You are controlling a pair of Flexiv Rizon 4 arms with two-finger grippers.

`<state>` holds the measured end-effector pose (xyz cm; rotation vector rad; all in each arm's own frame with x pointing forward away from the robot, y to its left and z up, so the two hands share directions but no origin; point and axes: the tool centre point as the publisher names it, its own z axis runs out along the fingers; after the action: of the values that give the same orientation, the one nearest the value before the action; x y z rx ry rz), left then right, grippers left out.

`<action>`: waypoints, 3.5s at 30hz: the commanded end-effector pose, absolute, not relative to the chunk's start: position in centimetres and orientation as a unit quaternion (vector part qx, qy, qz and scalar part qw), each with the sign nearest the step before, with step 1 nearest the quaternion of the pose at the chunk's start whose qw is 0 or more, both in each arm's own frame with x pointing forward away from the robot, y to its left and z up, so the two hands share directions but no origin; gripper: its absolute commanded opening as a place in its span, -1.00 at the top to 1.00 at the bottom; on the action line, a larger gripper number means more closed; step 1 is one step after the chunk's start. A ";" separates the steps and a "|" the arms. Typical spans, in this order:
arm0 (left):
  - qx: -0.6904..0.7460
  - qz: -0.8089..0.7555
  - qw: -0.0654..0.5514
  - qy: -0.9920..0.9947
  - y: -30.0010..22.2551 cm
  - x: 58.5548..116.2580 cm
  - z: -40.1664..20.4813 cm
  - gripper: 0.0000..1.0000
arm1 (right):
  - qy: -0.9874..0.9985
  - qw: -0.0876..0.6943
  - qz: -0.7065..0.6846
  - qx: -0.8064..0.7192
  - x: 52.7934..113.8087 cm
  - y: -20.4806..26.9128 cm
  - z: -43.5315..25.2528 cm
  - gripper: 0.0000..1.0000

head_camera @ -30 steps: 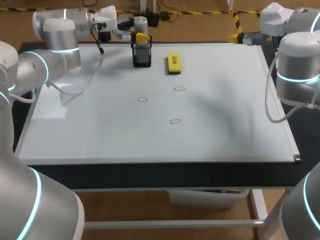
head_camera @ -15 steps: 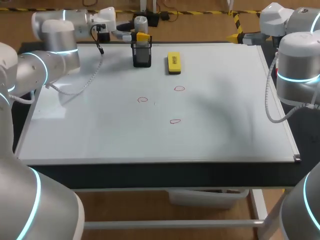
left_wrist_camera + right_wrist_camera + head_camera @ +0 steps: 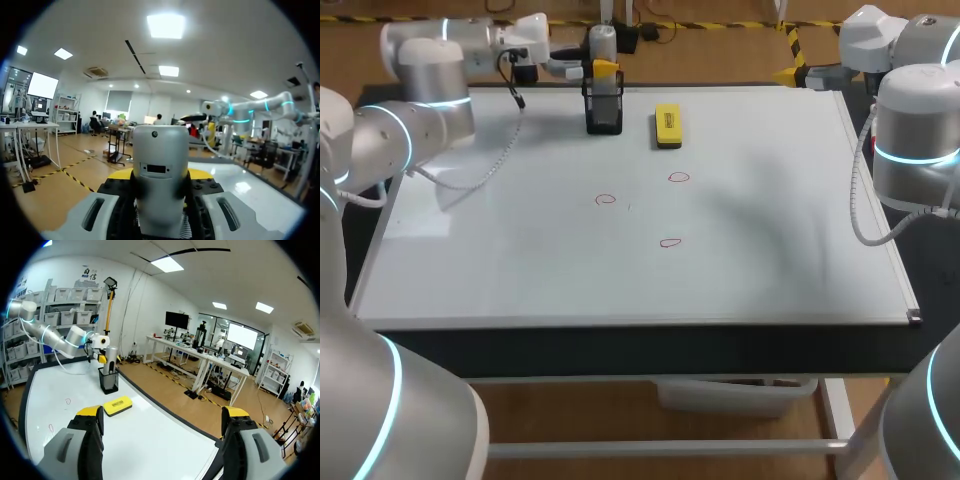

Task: Pick up the inspection probe, press it on each red-marked spot on the whiteboard one by one, put down the probe, pick up the eraser, and wipe off all the red marks.

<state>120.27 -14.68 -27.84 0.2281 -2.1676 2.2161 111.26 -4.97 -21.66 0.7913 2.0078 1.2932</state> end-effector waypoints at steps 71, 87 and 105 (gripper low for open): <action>0.019 0.727 -0.022 -0.686 -4.6 115.8 -18.9 1.00 | 0.760 0.307 0.488 0.299 111.3 -5.0 -21.6 -1.00; 0.063 0.729 -0.068 -0.679 -0.8 114.5 -20.6 1.00 | 0.760 0.307 0.488 0.299 111.3 -5.0 -21.6 -1.00; 0.096 0.716 -0.087 -0.686 1.7 113.5 -22.3 1.00 | 0.760 0.307 0.488 0.299 111.3 -5.0 -21.6 -1.00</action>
<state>114.43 1.67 -22.86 0.0986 -2.1897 2.3161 111.26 -4.97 -21.66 0.7913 2.0078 1.2932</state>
